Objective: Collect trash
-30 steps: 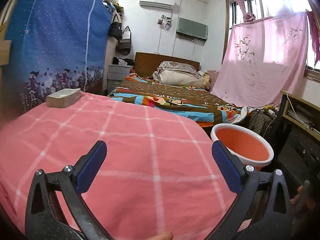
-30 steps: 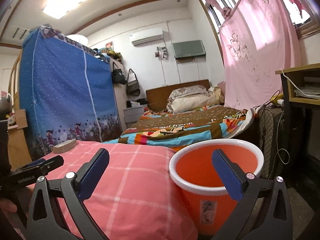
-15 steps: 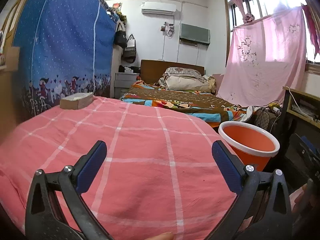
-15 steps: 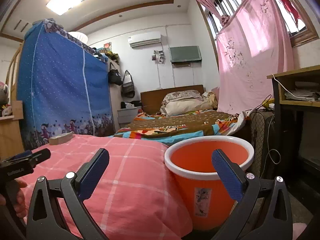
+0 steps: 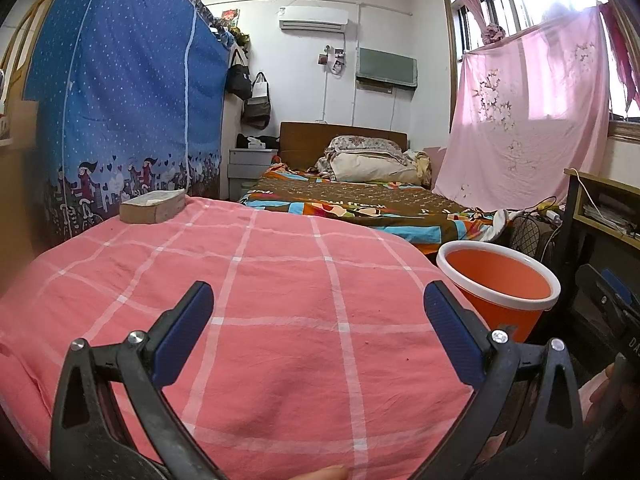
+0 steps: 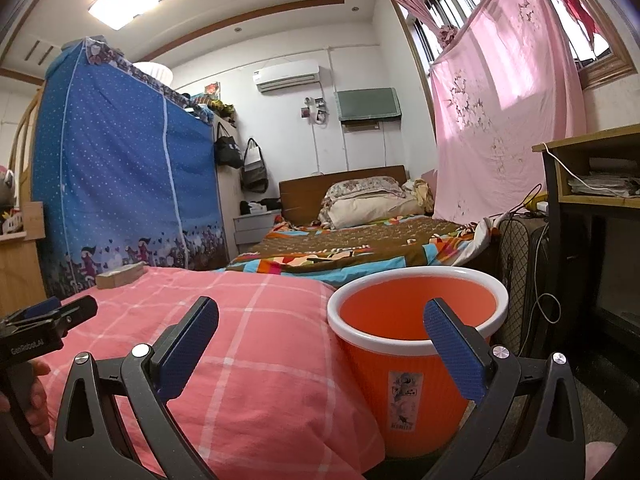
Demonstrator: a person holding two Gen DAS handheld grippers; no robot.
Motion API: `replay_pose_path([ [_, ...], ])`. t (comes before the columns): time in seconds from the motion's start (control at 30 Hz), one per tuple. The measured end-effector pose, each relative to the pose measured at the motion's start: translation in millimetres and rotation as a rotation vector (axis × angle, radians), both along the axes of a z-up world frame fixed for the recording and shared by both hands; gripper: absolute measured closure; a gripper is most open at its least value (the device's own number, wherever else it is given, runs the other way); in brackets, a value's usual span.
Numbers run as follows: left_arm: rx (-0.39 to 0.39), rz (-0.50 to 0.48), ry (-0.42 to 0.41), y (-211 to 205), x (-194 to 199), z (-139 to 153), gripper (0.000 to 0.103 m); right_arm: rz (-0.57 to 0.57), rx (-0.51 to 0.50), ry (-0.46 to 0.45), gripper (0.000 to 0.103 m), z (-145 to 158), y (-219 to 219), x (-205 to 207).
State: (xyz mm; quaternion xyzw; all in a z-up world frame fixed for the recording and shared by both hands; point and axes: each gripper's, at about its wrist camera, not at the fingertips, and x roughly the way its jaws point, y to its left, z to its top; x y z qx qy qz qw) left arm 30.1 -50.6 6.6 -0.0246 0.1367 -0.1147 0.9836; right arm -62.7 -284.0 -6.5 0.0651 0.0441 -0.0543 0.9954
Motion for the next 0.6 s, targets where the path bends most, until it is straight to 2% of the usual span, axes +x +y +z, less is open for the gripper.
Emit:
replay_pose_path([
  [0.6, 0.02, -0.012, 0.0, -1.7, -1.6, -1.6, 0.0, 0.002, 0.005, 0.006, 0.0, -5.2, 1.7, 0.2],
])
